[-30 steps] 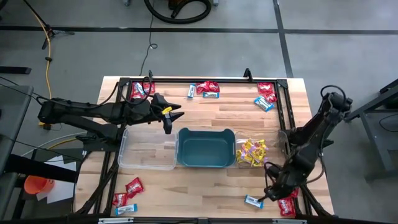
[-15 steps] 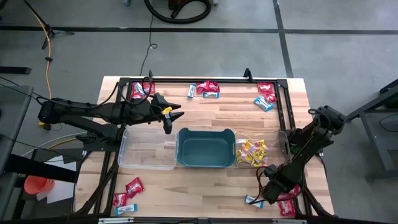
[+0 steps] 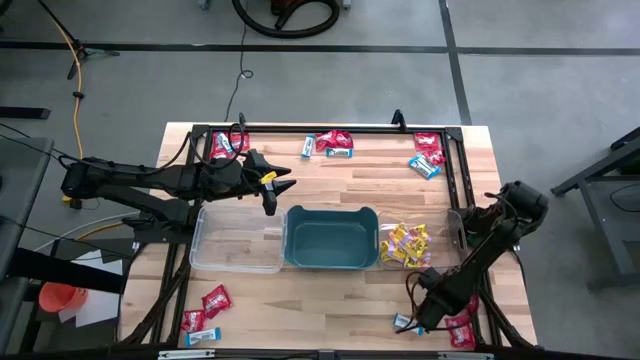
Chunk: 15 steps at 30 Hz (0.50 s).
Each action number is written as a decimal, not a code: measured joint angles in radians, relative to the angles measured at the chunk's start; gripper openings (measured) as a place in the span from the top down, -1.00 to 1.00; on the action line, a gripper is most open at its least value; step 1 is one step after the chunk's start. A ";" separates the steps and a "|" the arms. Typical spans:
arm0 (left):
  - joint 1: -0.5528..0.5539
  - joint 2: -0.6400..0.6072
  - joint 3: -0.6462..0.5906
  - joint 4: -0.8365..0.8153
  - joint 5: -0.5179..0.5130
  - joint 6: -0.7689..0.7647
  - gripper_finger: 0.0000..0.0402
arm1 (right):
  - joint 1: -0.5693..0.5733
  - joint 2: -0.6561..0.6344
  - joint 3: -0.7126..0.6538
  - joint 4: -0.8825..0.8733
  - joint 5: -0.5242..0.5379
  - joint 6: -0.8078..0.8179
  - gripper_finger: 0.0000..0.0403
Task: Sort candy
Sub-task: Put the red candy into the left transparent bin
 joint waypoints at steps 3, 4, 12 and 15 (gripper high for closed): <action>0.000 0.000 0.000 0.000 0.000 0.000 0.20 | 0.005 -0.037 0.050 -0.042 0.028 -0.065 0.84; 0.000 0.000 0.000 0.000 0.000 0.000 0.20 | 0.006 -0.056 0.072 -0.056 0.044 -0.095 0.89; 0.000 0.000 0.000 0.000 0.000 0.000 0.20 | -0.019 -0.270 0.287 -0.086 0.256 -0.482 0.87; 0.000 0.000 0.000 0.000 0.001 0.000 0.20 | -0.068 -0.331 0.334 -0.160 0.353 -0.536 0.96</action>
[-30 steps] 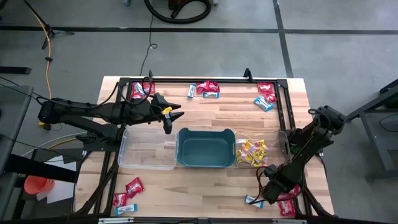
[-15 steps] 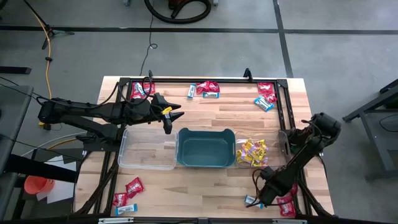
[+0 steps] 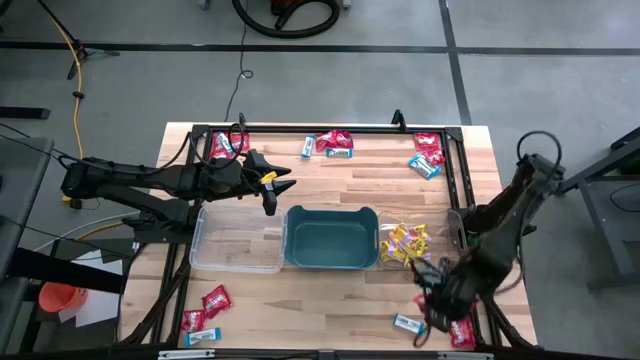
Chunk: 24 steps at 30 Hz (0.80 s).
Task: Sort candy
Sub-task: Put the red candy into the left transparent bin
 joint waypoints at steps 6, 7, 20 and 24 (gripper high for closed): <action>0.000 0.000 0.000 0.006 0.010 -0.016 0.20 | -0.179 -0.041 0.026 0.036 0.143 -0.315 0.98; 0.000 -0.004 0.000 0.014 0.026 -0.036 0.20 | -0.222 -0.033 0.025 0.063 0.155 -0.401 0.98; 0.000 -0.012 0.001 0.170 0.080 -0.019 0.20 | -0.670 0.297 0.024 0.953 -0.023 -1.116 0.99; 0.000 -0.012 0.001 0.182 0.048 -0.035 0.20 | -0.705 0.414 0.023 1.242 -0.027 -1.113 0.97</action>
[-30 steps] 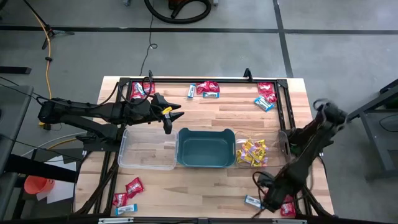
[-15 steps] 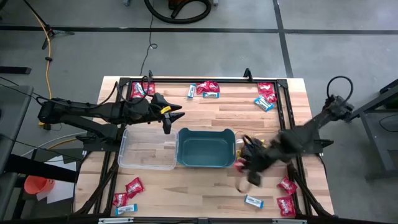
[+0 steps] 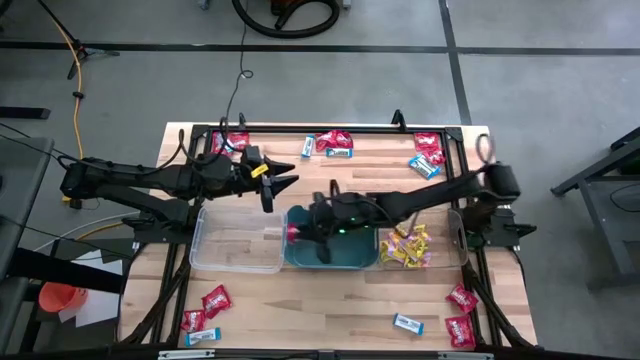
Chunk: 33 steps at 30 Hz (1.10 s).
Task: Sort candy
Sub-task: Put the red candy into the left transparent bin
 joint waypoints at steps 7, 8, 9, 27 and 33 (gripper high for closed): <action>0.000 -0.010 0.000 0.079 -0.002 0.017 0.20 | -0.009 0.153 0.000 0.337 0.062 0.096 0.87; 0.000 -0.016 0.000 0.097 -0.003 0.030 0.20 | -0.009 0.169 0.000 0.364 0.079 0.109 0.86; 0.000 -0.023 0.000 0.115 -0.003 0.044 0.20 | -0.009 0.185 0.002 0.382 0.098 0.124 0.84; 0.000 -0.174 0.000 0.161 -0.008 0.218 0.20 | -0.029 0.438 0.638 -0.507 0.121 -0.014 -0.30; 0.000 -0.215 0.000 0.136 -0.057 0.275 0.20 | -0.062 0.434 0.725 -0.634 -0.026 -0.109 -0.42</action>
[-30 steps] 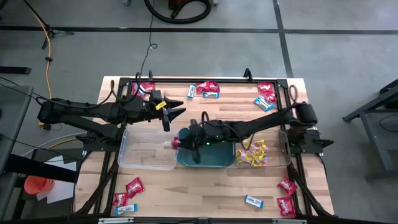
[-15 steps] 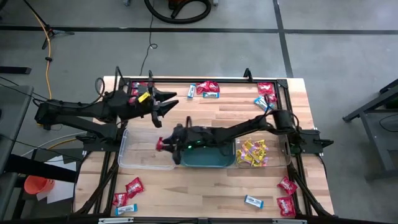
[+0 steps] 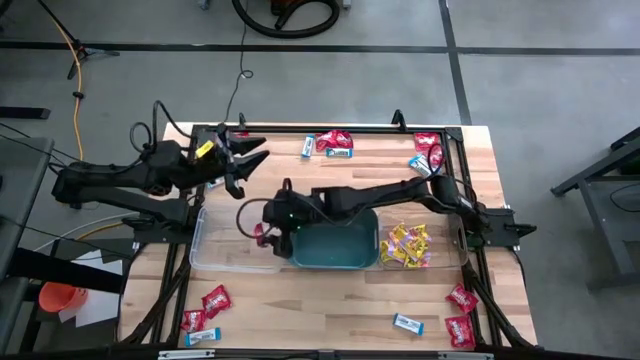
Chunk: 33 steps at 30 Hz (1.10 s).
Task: Sort candy
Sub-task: Put the red candy into the left transparent bin
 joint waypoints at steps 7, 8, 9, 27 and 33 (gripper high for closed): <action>0.000 -0.028 0.000 -0.069 -0.054 0.016 0.20 | -0.002 0.000 0.094 -0.221 0.198 -0.133 -0.42; 0.000 -0.028 0.000 -0.072 -0.055 0.016 0.20 | -0.002 0.000 0.096 -0.224 0.199 -0.148 -0.42; 0.000 -0.027 0.000 -0.079 -0.056 0.016 0.20 | -0.001 -0.001 0.097 -0.231 0.200 -0.155 -0.42; 0.000 -0.027 0.000 -0.147 -0.100 0.066 0.20 | -0.013 -0.153 0.096 -0.412 0.308 -0.175 -0.42; 0.000 -0.027 0.000 -0.168 -0.102 0.068 0.20 | -0.022 -0.264 0.095 -0.530 0.425 -0.141 -0.42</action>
